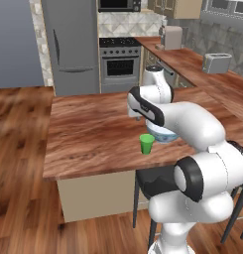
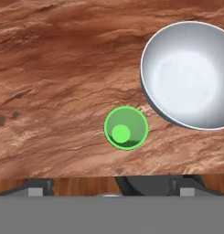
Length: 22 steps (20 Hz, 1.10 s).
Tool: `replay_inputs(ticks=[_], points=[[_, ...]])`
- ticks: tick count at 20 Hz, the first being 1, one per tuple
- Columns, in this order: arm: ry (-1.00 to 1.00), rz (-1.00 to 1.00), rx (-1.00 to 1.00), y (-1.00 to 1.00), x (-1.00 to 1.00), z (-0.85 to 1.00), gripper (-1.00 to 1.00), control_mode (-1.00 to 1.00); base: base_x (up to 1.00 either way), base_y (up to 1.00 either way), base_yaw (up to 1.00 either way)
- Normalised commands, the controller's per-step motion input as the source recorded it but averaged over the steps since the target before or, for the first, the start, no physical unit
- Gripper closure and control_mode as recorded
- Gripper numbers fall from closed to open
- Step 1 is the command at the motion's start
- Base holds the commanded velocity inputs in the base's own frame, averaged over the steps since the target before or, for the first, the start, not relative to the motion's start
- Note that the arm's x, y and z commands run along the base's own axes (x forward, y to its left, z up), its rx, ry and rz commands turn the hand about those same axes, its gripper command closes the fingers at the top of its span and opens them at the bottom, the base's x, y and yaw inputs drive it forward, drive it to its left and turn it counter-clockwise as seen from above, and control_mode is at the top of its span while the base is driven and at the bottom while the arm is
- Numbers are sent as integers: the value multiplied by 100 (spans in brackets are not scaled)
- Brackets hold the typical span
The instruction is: Place the cup inside the bowl on the dining table and move the bowl to any counter.
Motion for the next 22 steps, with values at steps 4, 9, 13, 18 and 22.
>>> replay_inputs(ticks=[4,9,13,18,22], points=[[0,6,0,0,1,-14,-100,-100,0,0,0],[-3,4,0,0,2,-21,-100,-100,0,0,0],[-3,3,0,0,0,-6,-100,-100,0,0,0],[-3,1,0,0,1,-7,-100,-100,0,0,0],[-4,0,0,0,3,-4,-100,-100,0,0,0]])
